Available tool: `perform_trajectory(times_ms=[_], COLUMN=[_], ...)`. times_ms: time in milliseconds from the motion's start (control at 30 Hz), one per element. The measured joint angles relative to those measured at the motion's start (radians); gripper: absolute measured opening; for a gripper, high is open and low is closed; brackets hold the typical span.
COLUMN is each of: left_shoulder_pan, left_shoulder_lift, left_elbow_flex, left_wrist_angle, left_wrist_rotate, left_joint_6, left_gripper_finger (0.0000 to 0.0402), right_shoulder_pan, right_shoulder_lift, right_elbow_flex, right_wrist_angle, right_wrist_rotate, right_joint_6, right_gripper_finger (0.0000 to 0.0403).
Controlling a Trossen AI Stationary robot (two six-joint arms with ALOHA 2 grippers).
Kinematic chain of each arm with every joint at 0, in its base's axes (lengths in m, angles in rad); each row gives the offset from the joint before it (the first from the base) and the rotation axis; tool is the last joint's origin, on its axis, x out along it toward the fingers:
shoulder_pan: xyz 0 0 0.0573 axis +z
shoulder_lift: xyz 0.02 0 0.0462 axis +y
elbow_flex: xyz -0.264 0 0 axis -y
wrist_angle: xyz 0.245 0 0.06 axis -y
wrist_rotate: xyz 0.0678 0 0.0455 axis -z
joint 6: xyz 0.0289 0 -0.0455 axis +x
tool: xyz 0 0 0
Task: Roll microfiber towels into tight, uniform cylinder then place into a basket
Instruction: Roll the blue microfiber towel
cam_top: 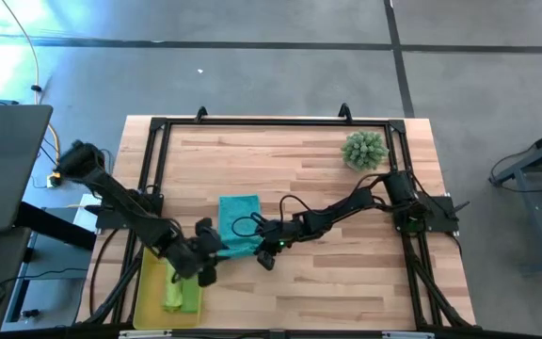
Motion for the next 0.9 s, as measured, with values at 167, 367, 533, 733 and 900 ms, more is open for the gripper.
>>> perform_trajectory(times_ms=[167, 367, 533, 733, 900], left_shoulder_pan=[0.038, 0.105, 0.165, 0.247, 0.318], left_shoulder_lift=[-0.149, -0.164, -0.106, -0.088, -0.088], left_elbow_flex=[-0.189, -0.220, -0.218, -0.218, -0.218], left_wrist_angle=[0.232, 0.315, 0.343, 0.327, 0.317], left_wrist_rotate=[0.008, 0.335, 0.371, 0.300, 0.293], left_joint_6=[0.155, 0.376, 0.523, 0.596, 0.704], left_gripper_finger=[0.0118, 0.0123, 0.0144, 0.0160, 0.0162], right_shoulder_pan=[-0.011, -0.021, -0.068, -0.153, -0.212], right_shoulder_lift=[0.000, 0.000, 0.000, -0.004, -0.011], right_elbow_flex=[-0.002, -0.001, -0.001, 0.003, 0.003], right_wrist_angle=[0.019, 0.018, 0.018, -0.055, -0.088], right_wrist_rotate=[0.032, 0.036, 0.036, -0.011, -0.081], right_joint_6=[0.011, 0.002, 0.007, -0.003, -0.068], right_gripper_finger=[0.0012, 0.0012, 0.0012, 0.0012, 0.0012])
